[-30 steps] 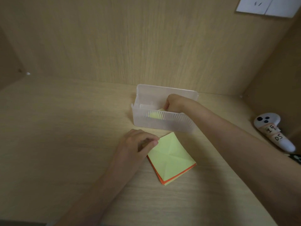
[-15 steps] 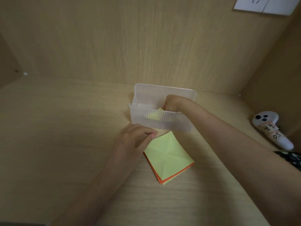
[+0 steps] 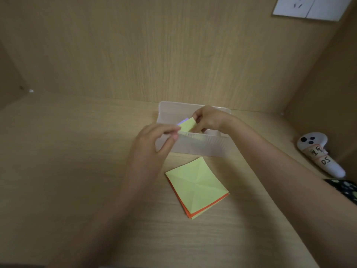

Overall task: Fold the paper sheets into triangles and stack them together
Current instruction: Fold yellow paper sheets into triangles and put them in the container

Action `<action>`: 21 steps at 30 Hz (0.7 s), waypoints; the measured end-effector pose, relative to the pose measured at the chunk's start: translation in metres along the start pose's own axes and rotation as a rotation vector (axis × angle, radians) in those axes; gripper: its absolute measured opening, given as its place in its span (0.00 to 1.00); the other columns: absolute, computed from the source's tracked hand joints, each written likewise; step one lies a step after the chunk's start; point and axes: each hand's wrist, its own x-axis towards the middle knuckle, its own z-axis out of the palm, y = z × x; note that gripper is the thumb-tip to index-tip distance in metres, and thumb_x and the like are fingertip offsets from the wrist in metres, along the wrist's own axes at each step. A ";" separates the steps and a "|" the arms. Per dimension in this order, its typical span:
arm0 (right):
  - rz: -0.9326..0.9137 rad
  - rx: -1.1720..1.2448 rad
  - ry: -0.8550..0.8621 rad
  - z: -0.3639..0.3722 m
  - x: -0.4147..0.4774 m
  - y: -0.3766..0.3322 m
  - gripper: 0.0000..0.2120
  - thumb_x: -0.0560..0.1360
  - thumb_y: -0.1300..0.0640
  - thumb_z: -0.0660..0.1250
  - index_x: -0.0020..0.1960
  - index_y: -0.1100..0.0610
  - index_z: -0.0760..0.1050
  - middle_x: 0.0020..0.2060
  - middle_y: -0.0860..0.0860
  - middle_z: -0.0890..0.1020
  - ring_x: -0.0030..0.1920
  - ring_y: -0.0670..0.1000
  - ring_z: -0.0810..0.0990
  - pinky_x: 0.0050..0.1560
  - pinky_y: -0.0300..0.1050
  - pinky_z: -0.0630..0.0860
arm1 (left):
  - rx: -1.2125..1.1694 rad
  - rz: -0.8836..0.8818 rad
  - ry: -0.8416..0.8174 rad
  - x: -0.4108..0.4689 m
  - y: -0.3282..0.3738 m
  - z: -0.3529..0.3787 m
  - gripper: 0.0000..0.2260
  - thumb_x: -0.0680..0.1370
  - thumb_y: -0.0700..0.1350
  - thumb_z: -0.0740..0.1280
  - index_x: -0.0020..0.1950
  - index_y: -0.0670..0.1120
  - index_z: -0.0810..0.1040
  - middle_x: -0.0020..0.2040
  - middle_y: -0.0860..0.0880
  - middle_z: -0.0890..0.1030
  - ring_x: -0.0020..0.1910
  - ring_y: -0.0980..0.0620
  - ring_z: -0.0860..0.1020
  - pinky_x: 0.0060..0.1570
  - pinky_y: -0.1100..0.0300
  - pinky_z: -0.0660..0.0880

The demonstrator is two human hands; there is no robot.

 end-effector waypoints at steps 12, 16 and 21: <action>-0.316 0.165 0.107 -0.015 -0.046 -0.029 0.14 0.64 0.69 0.75 0.42 0.59 0.73 0.33 0.53 0.77 0.30 0.45 0.75 0.29 0.34 0.72 | 0.237 -0.005 -0.122 0.058 0.011 0.014 0.13 0.79 0.46 0.62 0.62 0.51 0.78 0.48 0.47 0.82 0.48 0.47 0.78 0.49 0.54 0.71; -0.331 0.211 0.136 -0.015 -0.050 -0.028 0.12 0.66 0.66 0.75 0.46 0.64 0.75 0.33 0.53 0.78 0.30 0.46 0.75 0.28 0.35 0.70 | -0.059 -0.056 -0.073 0.055 0.011 0.016 0.13 0.79 0.39 0.60 0.58 0.48 0.80 0.44 0.45 0.83 0.37 0.52 0.82 0.44 0.55 0.78; -0.378 0.273 0.243 -0.013 -0.056 -0.023 0.05 0.72 0.58 0.71 0.44 0.59 0.79 0.30 0.51 0.78 0.27 0.42 0.71 0.26 0.34 0.64 | -0.171 -0.129 -0.073 0.055 0.012 0.015 0.16 0.79 0.36 0.58 0.63 0.49 0.77 0.41 0.50 0.81 0.34 0.58 0.79 0.41 0.71 0.73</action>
